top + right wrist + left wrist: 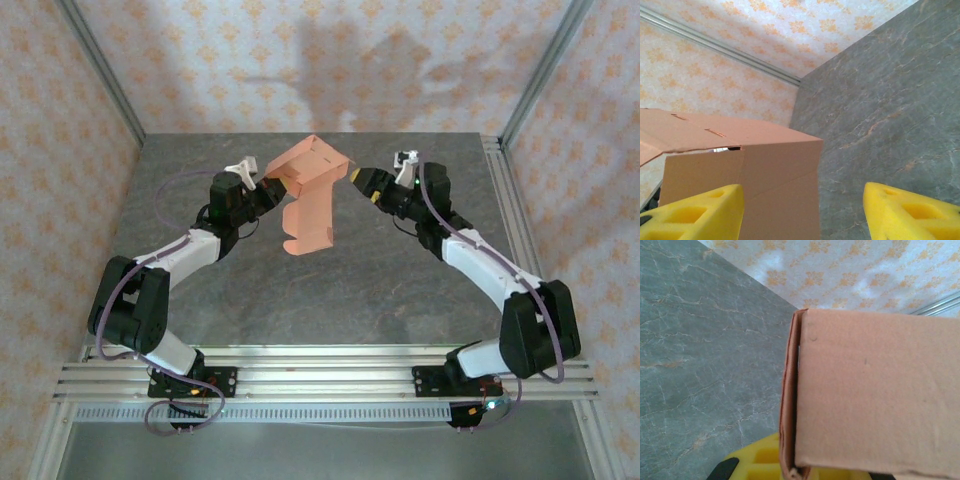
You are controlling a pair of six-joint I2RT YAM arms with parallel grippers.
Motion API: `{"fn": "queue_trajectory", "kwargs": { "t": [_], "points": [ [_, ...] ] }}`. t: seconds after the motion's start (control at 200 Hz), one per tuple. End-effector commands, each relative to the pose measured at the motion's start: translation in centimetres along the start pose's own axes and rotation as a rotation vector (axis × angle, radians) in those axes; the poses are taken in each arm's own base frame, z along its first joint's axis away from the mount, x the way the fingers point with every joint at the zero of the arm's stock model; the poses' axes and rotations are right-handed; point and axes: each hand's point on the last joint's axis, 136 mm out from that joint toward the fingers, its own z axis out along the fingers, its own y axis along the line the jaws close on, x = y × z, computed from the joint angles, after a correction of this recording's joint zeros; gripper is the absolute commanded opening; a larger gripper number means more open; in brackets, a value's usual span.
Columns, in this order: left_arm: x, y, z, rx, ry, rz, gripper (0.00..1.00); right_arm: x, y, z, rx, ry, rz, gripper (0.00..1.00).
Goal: Fold the paper box
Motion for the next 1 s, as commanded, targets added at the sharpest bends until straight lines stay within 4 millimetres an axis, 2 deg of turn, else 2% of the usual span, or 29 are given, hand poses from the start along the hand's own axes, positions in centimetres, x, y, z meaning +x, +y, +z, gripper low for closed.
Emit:
{"fn": "queue_trajectory", "kwargs": {
  "t": [0.0, 0.355, 0.496, 0.776, 0.991],
  "points": [
    [-1.2, -1.3, -0.1, 0.03, -0.03, 0.026, 0.0, -1.1, 3.7, 0.5, -0.113, -0.007, -0.042, 0.64],
    [-0.8, -1.0, 0.2, 0.022, -0.02, 0.034, 0.0, 0.9, 5.1, 3.1, -0.154, 0.061, -0.049, 0.63],
    [-0.8, -1.0, 0.1, 0.018, -0.022, 0.045, 0.0, 0.7, 4.3, 3.7, -0.137, 0.043, 0.005, 0.47],
    [-0.1, 0.6, -0.3, -0.105, -0.016, 0.145, 0.0, 0.9, 1.4, 3.9, -0.009, 0.027, 0.116, 0.26],
    [-0.2, -0.7, -0.2, -0.096, -0.015, 0.184, 0.0, 1.5, 0.0, 3.9, 0.065, 0.049, 0.137, 0.12]
  ]
}}
